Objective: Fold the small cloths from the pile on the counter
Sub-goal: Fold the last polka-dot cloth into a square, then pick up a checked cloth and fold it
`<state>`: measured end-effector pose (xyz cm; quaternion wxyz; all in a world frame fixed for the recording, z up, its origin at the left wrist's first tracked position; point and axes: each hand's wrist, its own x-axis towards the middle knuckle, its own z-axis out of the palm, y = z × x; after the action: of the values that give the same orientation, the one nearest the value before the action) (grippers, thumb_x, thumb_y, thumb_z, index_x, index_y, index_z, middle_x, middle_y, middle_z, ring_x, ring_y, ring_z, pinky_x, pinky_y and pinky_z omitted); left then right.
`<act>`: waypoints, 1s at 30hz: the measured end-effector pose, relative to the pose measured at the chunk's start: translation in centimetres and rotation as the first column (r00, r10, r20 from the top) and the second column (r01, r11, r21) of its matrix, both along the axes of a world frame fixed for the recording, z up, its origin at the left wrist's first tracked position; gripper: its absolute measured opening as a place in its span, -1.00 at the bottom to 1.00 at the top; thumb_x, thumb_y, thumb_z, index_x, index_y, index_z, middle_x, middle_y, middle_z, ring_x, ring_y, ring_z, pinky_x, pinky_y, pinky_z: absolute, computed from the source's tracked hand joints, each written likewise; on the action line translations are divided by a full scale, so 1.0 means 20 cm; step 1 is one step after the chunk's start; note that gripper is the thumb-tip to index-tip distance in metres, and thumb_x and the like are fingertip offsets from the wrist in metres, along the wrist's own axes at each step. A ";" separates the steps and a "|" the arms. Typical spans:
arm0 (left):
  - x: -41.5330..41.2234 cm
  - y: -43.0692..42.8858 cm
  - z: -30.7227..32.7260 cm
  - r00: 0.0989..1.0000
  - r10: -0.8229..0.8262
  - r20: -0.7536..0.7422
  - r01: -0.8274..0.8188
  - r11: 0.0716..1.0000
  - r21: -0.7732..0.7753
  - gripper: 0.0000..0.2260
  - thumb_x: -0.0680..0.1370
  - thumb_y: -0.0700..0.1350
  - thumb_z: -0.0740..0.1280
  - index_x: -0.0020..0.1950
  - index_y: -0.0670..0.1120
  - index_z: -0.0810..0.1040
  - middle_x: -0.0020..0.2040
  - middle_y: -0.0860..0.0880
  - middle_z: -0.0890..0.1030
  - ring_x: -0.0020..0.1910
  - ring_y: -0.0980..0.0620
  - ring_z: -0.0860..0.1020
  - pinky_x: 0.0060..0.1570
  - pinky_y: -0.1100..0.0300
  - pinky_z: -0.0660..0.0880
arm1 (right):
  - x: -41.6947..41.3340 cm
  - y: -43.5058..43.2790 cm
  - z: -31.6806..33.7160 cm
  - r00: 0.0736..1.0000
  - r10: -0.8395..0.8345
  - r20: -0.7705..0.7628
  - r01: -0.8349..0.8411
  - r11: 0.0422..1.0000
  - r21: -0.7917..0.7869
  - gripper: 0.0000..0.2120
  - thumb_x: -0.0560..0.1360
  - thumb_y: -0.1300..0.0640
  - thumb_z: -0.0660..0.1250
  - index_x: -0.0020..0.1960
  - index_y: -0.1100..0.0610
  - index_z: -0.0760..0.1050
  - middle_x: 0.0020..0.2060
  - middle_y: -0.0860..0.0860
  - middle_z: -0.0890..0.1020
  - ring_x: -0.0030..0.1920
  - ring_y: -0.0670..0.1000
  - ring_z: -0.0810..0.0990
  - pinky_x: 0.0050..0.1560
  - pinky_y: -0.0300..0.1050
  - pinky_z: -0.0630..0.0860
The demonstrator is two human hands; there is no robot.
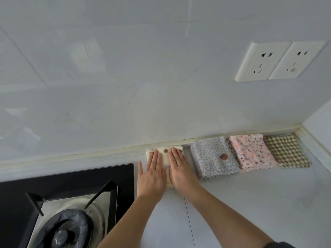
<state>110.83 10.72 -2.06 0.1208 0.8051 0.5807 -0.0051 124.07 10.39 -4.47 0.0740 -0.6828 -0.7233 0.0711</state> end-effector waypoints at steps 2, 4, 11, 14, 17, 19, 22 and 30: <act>0.00 0.02 0.03 1.000 -0.005 -0.005 0.005 0.999 -0.052 -0.48 0.60 0.09 -0.36 0.54 -0.05 -0.31 0.55 0.04 -0.32 0.51 0.10 -0.34 0.51 -0.05 -0.22 | 0.01 0.01 0.07 0.999 0.032 0.001 -0.032 0.998 -0.056 -0.45 0.62 0.02 -0.09 0.47 0.30 0.29 0.47 0.20 0.32 0.47 0.17 0.33 0.43 0.08 0.25; -0.01 0.00 0.11 0.997 -0.003 0.081 0.013 0.993 -0.121 -0.50 0.67 0.04 -0.18 0.56 -0.07 -0.25 0.57 0.02 -0.28 0.52 0.10 -0.31 0.52 -0.05 -0.16 | 0.01 -0.03 0.17 0.999 0.011 -0.044 -0.015 0.996 -0.093 -0.48 0.67 -0.01 -0.12 0.57 0.18 0.08 0.57 0.08 0.10 0.57 0.06 0.03 0.52 0.09 0.02; -0.42 -0.49 0.43 0.829 -0.043 0.558 -0.034 0.991 0.127 -0.61 0.60 -0.17 0.21 0.44 -0.05 0.36 0.52 0.01 0.25 0.55 0.07 0.07 0.48 0.07 0.15 | -0.35 -0.57 0.48 0.847 -0.055 -0.528 0.180 0.965 0.190 -0.52 0.52 0.33 0.27 0.43 0.21 0.35 0.42 0.10 0.39 0.47 0.06 0.30 0.47 -0.14 0.21; -0.74 -0.80 0.51 0.797 -0.064 0.601 -0.045 0.985 0.164 -0.69 0.58 -0.22 0.25 0.32 -0.06 0.47 0.40 0.05 0.40 0.46 0.09 0.25 0.39 0.16 0.27 | -0.63 -0.91 0.60 0.799 -0.037 -0.600 0.159 0.975 0.153 -0.58 0.54 0.31 0.26 0.38 0.15 0.40 0.34 0.00 0.45 0.38 -0.08 0.37 0.34 -0.50 0.11; -1.11 -1.12 0.57 0.765 -0.064 0.641 -0.053 0.985 0.162 -0.73 0.58 -0.25 0.25 0.25 -0.04 0.51 0.31 0.12 0.44 0.39 0.17 0.32 0.28 0.16 0.42 | -0.95 -1.19 0.68 0.767 -0.036 -0.640 0.129 0.987 0.099 -0.65 0.57 0.26 0.25 0.34 0.08 0.44 0.27 -0.11 0.48 0.30 -0.20 0.40 0.34 -0.44 0.23; -1.38 -1.31 0.60 0.742 -0.038 0.669 -0.091 0.984 0.156 -0.74 0.57 -0.26 0.25 0.20 -0.01 0.54 0.26 0.16 0.47 0.35 0.20 0.36 0.23 0.22 0.43 | -1.19 -1.35 0.74 0.748 -0.031 -0.663 0.092 0.994 0.058 -0.68 0.58 0.23 0.24 0.31 0.04 0.46 0.22 -0.17 0.52 0.24 -0.25 0.44 0.28 -0.44 0.32; -1.79 -1.53 0.61 0.701 0.104 0.705 -0.230 0.969 0.086 -0.76 0.58 -0.24 0.24 0.16 0.03 0.54 0.16 0.23 0.49 0.21 0.20 0.46 0.13 0.32 0.42 | -1.59 -1.53 0.76 0.740 -0.017 -0.672 0.040 0.999 0.018 -0.69 0.59 0.18 0.24 0.32 0.01 0.45 0.22 -0.18 0.52 0.24 -0.26 0.43 0.20 -0.55 0.26; -2.59 -1.73 0.66 0.603 0.286 0.745 -0.465 0.885 0.036 -0.78 0.59 -0.23 0.23 0.14 -0.01 0.57 0.07 0.19 0.55 0.09 0.17 0.51 0.01 0.44 0.35 | -2.38 -1.58 0.84 0.751 0.087 -0.655 -0.126 0.992 -0.014 -0.68 0.60 0.19 0.20 0.33 0.00 0.45 0.23 -0.20 0.50 0.19 -0.30 0.41 0.05 -0.61 0.29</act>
<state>59.10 -23.80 11.07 0.2444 0.6079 0.6391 0.4028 76.55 -21.31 12.42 0.2975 -0.5748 -0.6876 0.3292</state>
